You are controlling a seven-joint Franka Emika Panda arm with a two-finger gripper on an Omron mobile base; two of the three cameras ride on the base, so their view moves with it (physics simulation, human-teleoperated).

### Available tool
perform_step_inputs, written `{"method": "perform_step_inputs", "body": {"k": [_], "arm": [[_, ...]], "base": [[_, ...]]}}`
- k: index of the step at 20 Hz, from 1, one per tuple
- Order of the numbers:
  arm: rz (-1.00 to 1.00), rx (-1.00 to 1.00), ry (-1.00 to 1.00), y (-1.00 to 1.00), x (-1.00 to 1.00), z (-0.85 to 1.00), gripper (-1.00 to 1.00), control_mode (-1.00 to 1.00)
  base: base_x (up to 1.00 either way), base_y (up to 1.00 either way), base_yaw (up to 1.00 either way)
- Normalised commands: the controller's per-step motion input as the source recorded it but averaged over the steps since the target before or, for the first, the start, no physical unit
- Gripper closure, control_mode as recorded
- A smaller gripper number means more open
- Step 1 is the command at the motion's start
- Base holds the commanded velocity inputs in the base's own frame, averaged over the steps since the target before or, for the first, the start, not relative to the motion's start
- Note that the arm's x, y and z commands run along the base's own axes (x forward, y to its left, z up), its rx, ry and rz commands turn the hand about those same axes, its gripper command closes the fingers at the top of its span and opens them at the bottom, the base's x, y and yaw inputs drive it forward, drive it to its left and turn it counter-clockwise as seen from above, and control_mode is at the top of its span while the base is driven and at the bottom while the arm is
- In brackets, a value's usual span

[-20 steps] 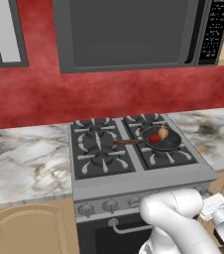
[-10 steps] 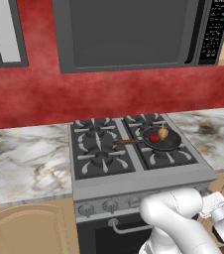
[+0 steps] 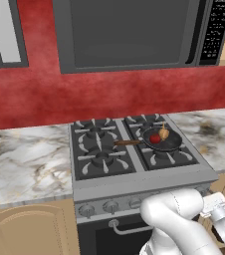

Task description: Place the pan on the front right burner on the stove. Then place the tomato and the onion in the pan and turn on the front right burner.

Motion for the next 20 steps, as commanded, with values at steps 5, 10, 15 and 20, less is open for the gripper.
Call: {"method": "perform_step_inputs", "body": {"k": [5,10,15,20], "arm": [[-0.04,0.0,0.04,-0.03,0.18,-0.37,-1.0,-1.0],[-0.04,0.0,0.08,-0.04,0.34,-0.41,-1.0,-1.0],[-0.03,0.0,0.1,-0.01,0.38,-0.48,-1.0,-1.0],[-0.03,0.0,0.09,0.02,0.12,-0.47,-1.0,-1.0]], "base": [[0.0,0.0,0.0],[0.0,0.0,0.0],[0.0,0.0,0.0],[0.0,0.0,0.0]]}}
